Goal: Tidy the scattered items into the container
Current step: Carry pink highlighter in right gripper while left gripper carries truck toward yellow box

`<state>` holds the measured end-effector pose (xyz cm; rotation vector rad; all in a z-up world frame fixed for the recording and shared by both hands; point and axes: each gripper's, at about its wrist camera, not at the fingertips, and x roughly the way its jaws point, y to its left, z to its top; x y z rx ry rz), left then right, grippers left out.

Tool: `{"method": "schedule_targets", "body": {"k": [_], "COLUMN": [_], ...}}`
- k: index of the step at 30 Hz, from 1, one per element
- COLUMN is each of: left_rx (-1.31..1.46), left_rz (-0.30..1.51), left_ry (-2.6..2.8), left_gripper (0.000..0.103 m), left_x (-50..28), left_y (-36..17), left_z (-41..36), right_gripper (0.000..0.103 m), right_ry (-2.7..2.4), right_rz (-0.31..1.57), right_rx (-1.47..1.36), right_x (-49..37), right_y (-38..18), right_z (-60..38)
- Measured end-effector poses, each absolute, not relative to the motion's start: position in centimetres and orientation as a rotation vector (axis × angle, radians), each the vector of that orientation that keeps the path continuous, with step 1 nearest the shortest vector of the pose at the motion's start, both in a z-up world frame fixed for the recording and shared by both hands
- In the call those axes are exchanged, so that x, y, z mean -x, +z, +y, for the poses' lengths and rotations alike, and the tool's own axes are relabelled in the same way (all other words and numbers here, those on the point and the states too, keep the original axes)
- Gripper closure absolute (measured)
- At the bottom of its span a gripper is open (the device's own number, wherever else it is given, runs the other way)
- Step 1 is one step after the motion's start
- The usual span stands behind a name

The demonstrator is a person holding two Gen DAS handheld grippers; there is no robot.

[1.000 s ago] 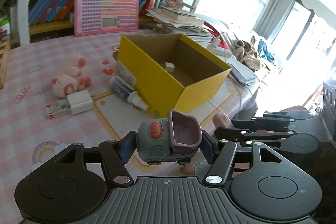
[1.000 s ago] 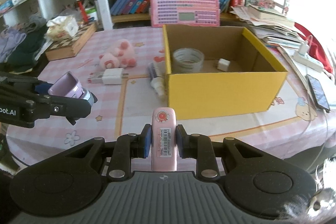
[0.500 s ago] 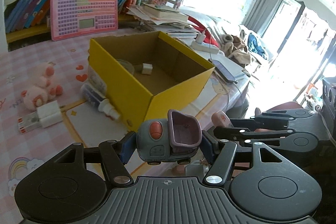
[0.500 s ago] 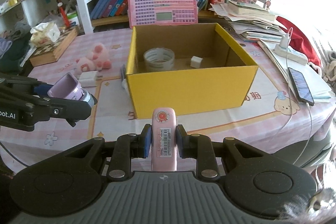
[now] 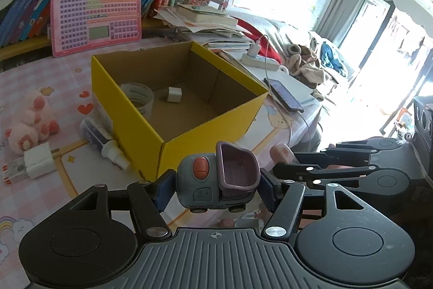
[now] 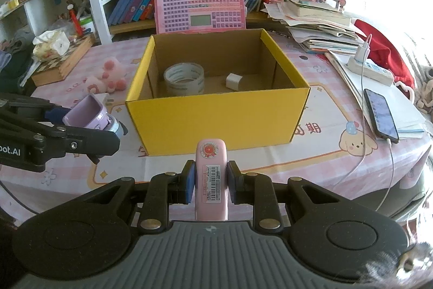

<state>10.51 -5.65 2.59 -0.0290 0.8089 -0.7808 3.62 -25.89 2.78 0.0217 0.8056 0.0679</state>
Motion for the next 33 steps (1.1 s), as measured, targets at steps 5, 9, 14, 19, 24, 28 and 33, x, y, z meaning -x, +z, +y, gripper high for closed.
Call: {"method": "schedule_targets", "body": {"k": [5,9,14,19,24,28,33], "left_rx": [0.025,0.023,0.018,-0.001,-0.035,-0.065,-0.151], "left_rz": [0.790,0.765,0.737,0.694,0.659,0.666,0.686], "left_ry": [-0.753,-0.725,-0.686,-0.645,-0.603,-0.568,-0.524], "left_gripper": [0.039,0.039,0.039,0.039,0.039,0.039,0.039], "left_x": [-11.0,-11.7,-12.7,-13.9,-15.7,-17.6,-19.9], "left_y": [3.0,3.5,4.0,4.7,5.0,4.3,2.9], "left_z": [-6.8,-7.7,-9.0,-10.1,-11.3,-12.5,-14.1], "right_gripper": [0.080,0.080,0.080,0.080,0.080,0.080,0.080], "right_ry": [0.099,0.127,0.162,0.197,0.233,0.274,0.343], "right_rz": [0.798,0.777,0.752,0.713,0.656,0.642,0.665], "right_rx": [-0.013,-0.013,-0.012,-0.002,0.028,0.074,0.151], "right_x": [-4.6,-5.8,-7.4,-9.5,-12.4,-15.5,-19.3], "right_y": [2.8,3.1,3.4,4.1,4.9,4.7,3.7], "right_z": [-27.2,-28.4,-30.0,-31.6,-32.6,-32.6,-31.7]}}
